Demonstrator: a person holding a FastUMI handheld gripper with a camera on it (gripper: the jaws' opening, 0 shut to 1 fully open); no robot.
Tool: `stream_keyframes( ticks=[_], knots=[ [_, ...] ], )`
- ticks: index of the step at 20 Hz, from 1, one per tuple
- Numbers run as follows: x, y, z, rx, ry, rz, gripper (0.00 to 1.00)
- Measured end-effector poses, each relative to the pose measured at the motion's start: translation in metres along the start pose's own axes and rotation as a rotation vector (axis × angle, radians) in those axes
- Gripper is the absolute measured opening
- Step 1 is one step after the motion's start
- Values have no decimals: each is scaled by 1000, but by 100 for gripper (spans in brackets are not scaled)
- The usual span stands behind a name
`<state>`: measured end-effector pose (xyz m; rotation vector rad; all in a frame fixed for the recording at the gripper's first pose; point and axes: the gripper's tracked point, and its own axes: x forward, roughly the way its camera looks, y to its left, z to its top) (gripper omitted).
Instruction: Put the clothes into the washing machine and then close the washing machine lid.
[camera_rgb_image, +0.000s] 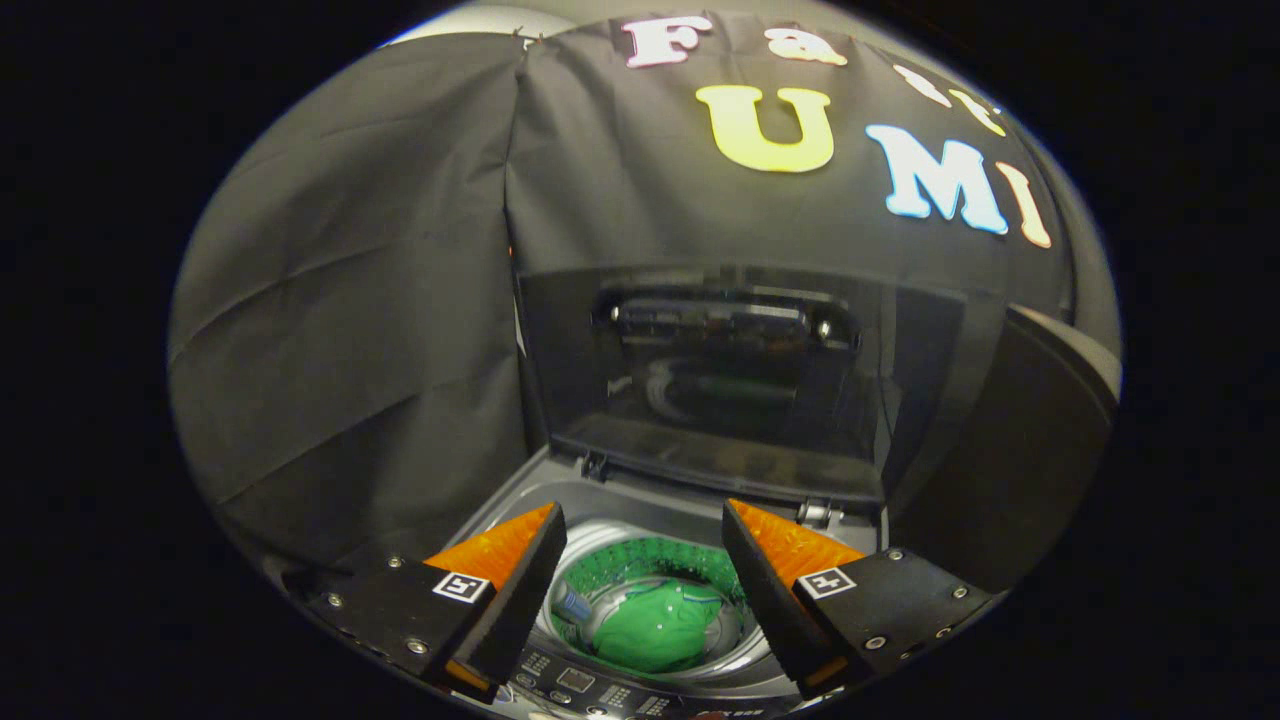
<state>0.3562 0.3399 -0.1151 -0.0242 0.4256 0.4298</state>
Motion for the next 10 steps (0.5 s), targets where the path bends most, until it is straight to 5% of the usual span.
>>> stream_keyframes(
  ticks=[10],
  knots=[
    [-14, -2, 115, -54, -294, -28, 96]
  ],
)
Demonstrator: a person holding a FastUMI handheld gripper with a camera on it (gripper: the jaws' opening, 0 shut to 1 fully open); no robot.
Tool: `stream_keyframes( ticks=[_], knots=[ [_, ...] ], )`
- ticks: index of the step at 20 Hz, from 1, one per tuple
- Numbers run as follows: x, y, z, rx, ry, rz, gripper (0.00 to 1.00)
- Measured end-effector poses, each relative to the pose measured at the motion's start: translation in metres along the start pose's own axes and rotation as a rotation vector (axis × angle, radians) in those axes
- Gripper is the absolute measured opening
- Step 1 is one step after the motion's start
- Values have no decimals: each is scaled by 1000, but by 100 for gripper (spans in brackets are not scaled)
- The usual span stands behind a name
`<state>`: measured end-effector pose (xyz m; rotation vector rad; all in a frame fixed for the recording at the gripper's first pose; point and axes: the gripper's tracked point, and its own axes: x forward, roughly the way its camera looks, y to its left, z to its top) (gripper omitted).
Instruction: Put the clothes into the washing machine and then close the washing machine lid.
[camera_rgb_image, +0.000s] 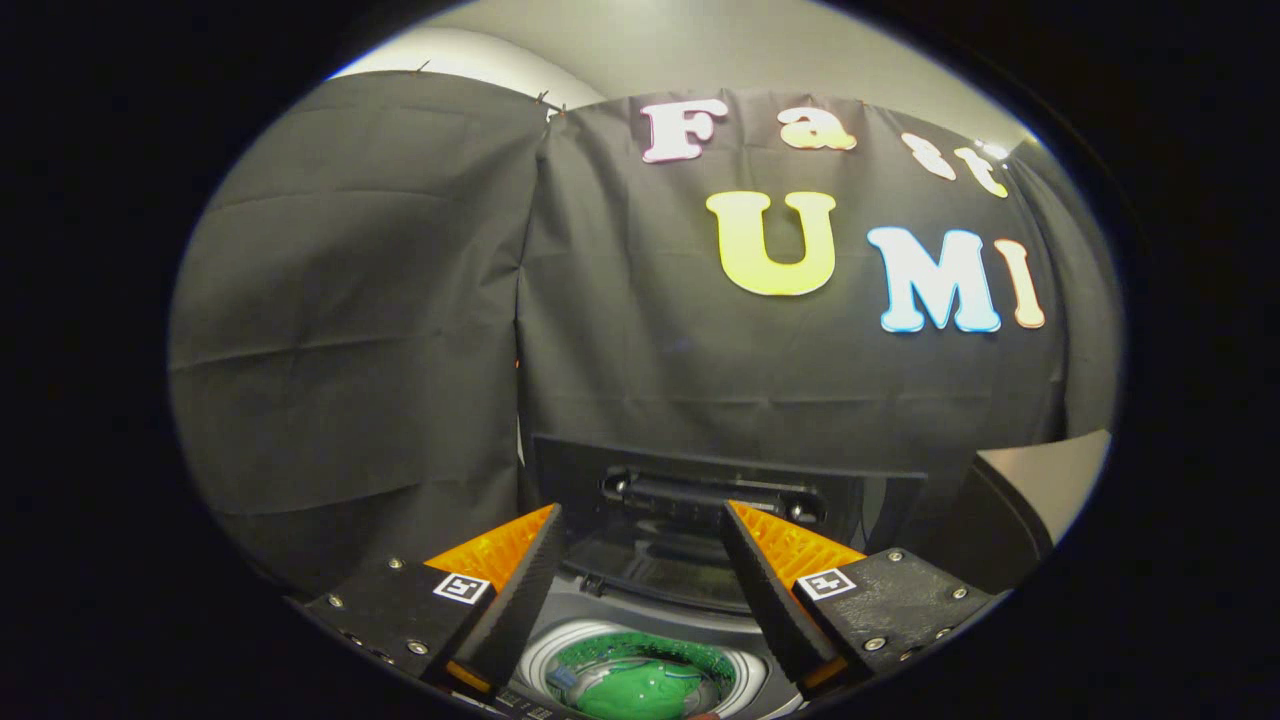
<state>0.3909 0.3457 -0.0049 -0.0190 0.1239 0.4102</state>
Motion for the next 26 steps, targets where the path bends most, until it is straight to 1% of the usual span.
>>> stream_keyframes(
  ticks=[4, 9, 11, 17, 21, 26],
  knots=[
    [21, -15, 25, 13, -39, -45, 96],
    [53, -33, 42, 44, -29, -95, 96],
    [71, -40, 43, 47, -7, -103, 96],
    [107, -50, 46, 54, 67, -124, 96],
    [130, -60, 42, 51, 114, -149, 96],
    [155, -66, 31, 83, 196, -182, 96]
  ],
)
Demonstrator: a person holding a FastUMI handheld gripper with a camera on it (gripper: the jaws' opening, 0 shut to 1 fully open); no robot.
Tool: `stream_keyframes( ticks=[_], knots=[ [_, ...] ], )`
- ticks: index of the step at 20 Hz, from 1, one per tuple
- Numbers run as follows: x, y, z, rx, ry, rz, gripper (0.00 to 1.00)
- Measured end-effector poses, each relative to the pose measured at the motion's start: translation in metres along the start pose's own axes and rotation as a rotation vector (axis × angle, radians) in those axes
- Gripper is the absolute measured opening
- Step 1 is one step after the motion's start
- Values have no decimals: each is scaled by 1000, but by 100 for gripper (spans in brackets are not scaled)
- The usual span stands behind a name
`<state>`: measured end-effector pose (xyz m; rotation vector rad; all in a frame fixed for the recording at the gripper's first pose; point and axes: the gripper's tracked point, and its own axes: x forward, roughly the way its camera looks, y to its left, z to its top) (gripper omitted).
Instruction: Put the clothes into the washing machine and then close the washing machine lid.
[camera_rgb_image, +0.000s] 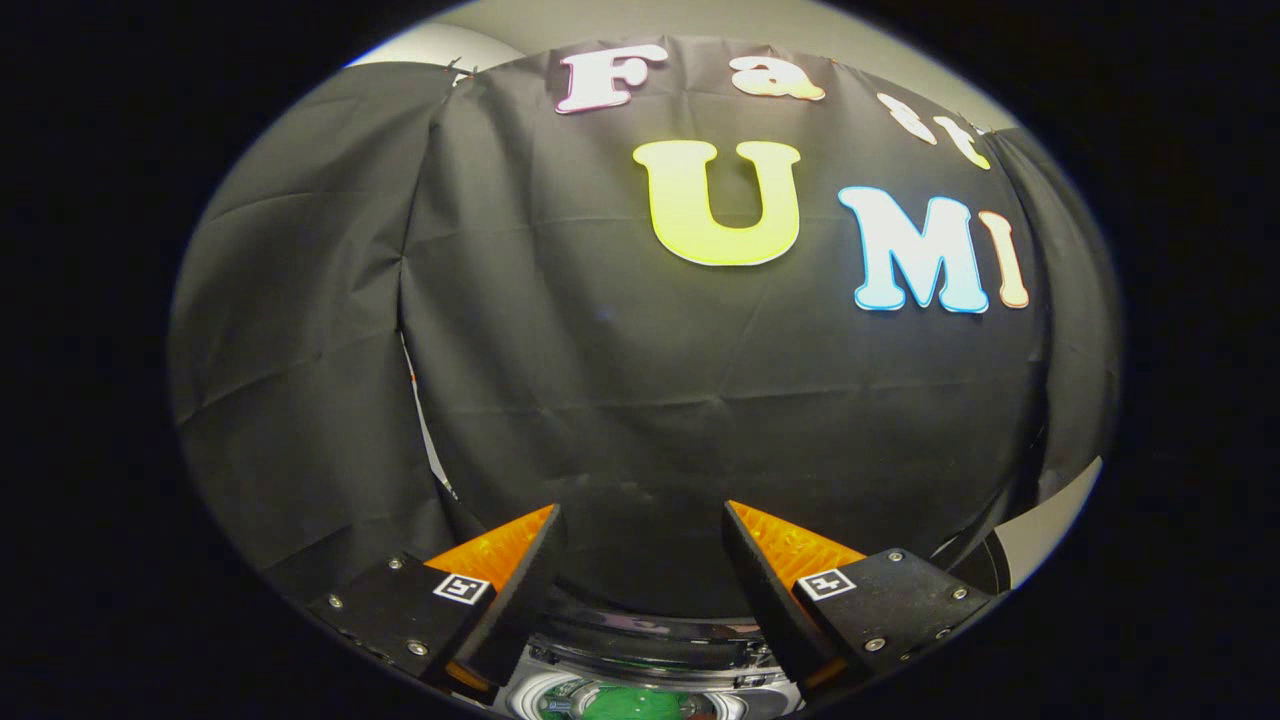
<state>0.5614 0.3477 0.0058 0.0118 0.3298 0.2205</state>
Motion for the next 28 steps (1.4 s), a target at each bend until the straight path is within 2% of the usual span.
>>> stream_keyframes(
  ticks=[5, 12, 19, 28],
  knots=[
    [21, -1, -16, 24, 94, -15, 96],
    [33, -3, -64, 51, 289, -25, 96],
    [25, -5, -66, 54, 273, -30, 97],
    [-2, 1, -69, 31, 174, -29, 97]
  ],
)
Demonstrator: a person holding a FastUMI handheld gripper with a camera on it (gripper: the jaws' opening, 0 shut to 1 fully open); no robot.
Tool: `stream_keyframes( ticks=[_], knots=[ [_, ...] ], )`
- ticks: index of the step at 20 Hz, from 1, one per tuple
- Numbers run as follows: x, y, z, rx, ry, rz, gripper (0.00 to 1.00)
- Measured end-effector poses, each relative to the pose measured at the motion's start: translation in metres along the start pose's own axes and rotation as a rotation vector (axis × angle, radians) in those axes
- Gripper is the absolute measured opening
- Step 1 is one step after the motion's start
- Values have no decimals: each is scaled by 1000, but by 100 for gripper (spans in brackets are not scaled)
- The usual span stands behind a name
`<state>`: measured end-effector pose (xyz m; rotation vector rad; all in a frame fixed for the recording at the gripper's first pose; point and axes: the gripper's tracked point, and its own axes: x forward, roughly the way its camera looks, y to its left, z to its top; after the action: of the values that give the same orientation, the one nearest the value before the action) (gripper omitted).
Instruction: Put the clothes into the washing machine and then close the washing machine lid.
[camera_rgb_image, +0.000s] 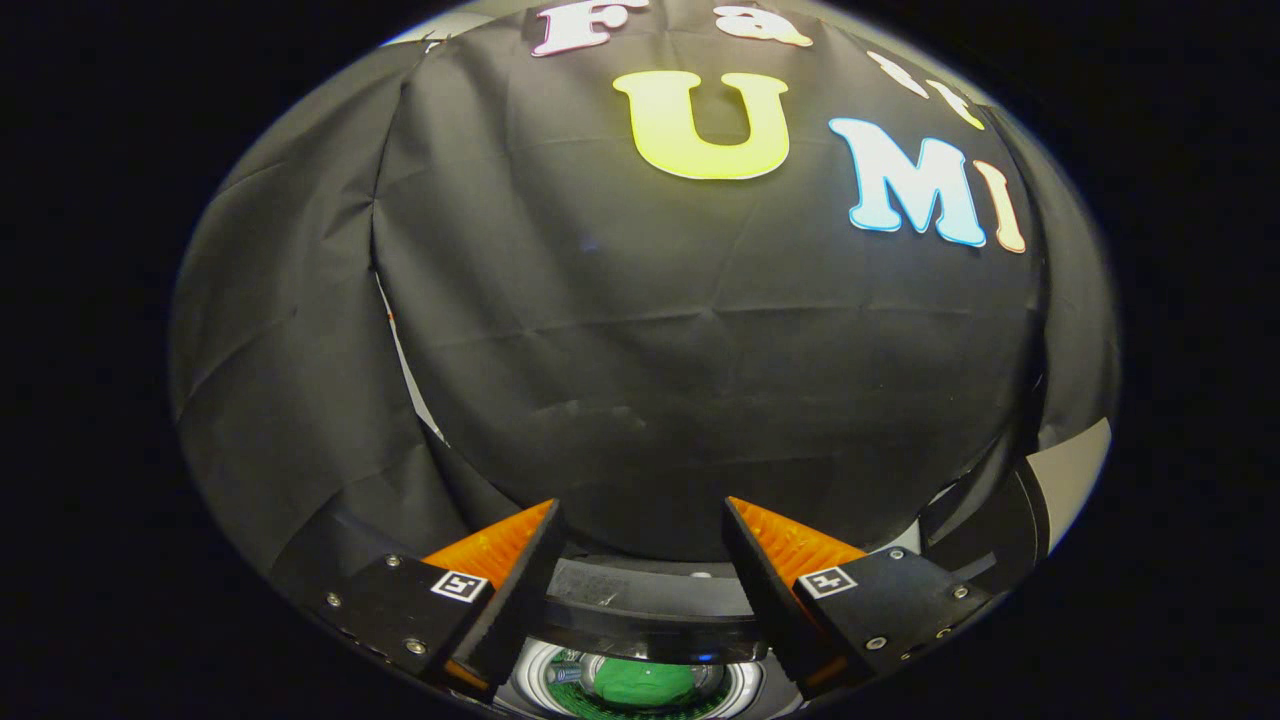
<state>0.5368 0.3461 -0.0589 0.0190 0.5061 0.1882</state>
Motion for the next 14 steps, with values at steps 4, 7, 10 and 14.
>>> stream_keyframes(
  ticks=[4, 7, 10, 14],
  knots=[
    [-15, 4, -10, -8, -30, -2, 97],
    [-27, 7, -20, -15, -48, -5, 97],
    [-41, 10, -31, -23, -71, 1, 97],
    [-53, 13, -41, -33, -120, -1, 96]
  ],
)
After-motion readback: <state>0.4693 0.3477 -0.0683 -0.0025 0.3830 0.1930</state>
